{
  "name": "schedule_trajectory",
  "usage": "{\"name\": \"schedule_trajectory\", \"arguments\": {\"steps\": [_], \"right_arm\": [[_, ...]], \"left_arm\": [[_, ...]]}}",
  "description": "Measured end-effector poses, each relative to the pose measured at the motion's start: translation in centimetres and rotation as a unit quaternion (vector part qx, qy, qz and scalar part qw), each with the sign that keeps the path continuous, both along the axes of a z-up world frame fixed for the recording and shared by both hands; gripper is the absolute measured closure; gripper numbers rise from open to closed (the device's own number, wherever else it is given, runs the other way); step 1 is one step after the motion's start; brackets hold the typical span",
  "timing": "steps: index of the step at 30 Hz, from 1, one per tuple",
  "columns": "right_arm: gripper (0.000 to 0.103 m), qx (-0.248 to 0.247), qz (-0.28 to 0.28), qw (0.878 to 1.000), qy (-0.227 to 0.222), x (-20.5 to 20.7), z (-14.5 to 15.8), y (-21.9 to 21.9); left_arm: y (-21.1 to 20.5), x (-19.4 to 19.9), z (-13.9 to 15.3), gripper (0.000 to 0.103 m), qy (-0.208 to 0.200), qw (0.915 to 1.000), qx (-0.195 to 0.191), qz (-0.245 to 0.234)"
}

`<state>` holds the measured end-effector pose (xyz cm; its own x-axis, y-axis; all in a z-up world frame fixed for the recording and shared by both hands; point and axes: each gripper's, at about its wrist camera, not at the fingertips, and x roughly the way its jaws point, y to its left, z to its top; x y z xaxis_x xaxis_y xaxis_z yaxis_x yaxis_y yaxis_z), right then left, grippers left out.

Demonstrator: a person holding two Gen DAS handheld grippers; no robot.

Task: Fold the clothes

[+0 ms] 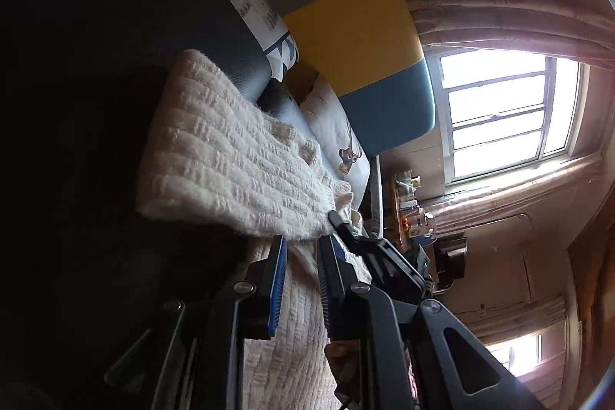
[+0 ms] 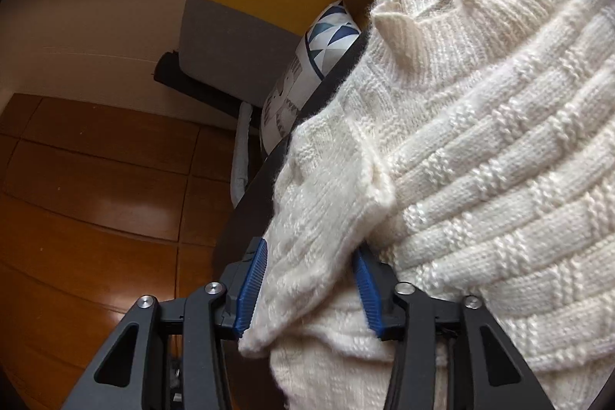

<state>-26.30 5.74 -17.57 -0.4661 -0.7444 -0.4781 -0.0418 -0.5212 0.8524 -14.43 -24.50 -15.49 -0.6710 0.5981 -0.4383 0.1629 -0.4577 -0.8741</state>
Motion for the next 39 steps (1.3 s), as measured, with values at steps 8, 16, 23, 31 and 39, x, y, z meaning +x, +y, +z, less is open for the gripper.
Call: {"name": "schedule_trajectory", "arguments": {"steps": [8,16,23,31,39], "right_arm": [[0.096,0.130,0.047,0.990,0.040,-1.6,4.8,-3.8],[0.096,0.172,0.094,0.971,0.140,-4.0,14.5,-4.5],[0.096,0.175,0.083,0.960,0.204,-4.2,20.8,-2.0],[0.096,0.169,-0.034,0.972,0.162,-2.5,17.6,11.0],[0.096,0.144,-0.123,0.981,0.036,1.7,6.3,21.4]], "left_arm": [[6.0,-1.7,-1.5,0.089,0.008,0.9988,-0.030,-0.038],[7.0,-4.9,-2.4,0.089,-0.018,0.9990,-0.038,0.013],[6.3,-7.2,-2.8,0.089,-0.052,0.9947,-0.063,0.062],[6.5,-6.5,-4.0,0.092,-0.069,0.9910,-0.092,0.069],[7.6,-6.4,-3.5,0.092,-0.073,0.9879,-0.126,0.053]]}}
